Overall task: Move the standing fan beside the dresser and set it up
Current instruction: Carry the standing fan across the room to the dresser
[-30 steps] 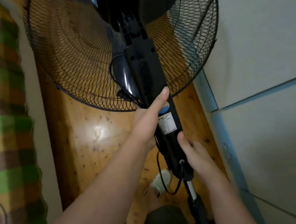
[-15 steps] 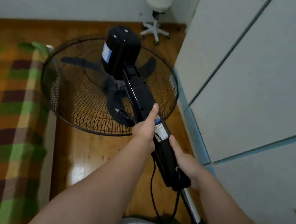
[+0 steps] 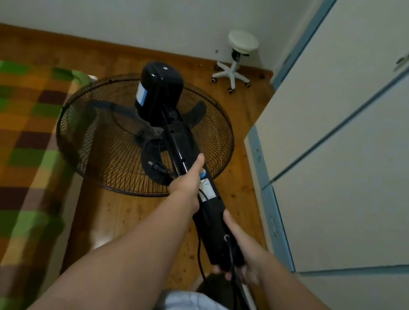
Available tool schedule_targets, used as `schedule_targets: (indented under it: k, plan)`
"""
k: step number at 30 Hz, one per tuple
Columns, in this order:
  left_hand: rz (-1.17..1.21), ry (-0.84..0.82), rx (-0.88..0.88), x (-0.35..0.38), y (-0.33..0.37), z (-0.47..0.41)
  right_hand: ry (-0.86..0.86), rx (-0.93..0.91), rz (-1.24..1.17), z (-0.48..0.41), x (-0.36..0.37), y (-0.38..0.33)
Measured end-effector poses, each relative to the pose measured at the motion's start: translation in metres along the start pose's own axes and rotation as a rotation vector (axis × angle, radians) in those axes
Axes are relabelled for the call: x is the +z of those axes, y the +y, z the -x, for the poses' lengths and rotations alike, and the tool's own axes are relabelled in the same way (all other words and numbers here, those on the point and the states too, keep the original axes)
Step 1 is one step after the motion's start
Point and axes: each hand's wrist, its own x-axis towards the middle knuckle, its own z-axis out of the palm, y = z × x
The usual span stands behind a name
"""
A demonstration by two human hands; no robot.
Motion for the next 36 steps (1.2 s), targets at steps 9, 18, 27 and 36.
schedule_targets:
  k: [9,18,27,36]
  plan:
    - [-0.017,0.117,-0.052,0.056,0.053,-0.089,-0.004,0.08,0.045,-0.071,-0.032,-0.089]
    - [-0.114,0.085,-0.076,0.123,0.141,-0.156,-0.012,0.08,0.011,-0.117,-0.069,-0.208]
    - [-0.088,0.079,-0.034,0.115,0.233,-0.226,0.071,0.025,0.053,-0.177,-0.025,-0.308]
    - [-0.05,0.036,0.032,0.063,0.391,-0.3,0.044,-0.024,0.101,-0.23,0.083,-0.444]
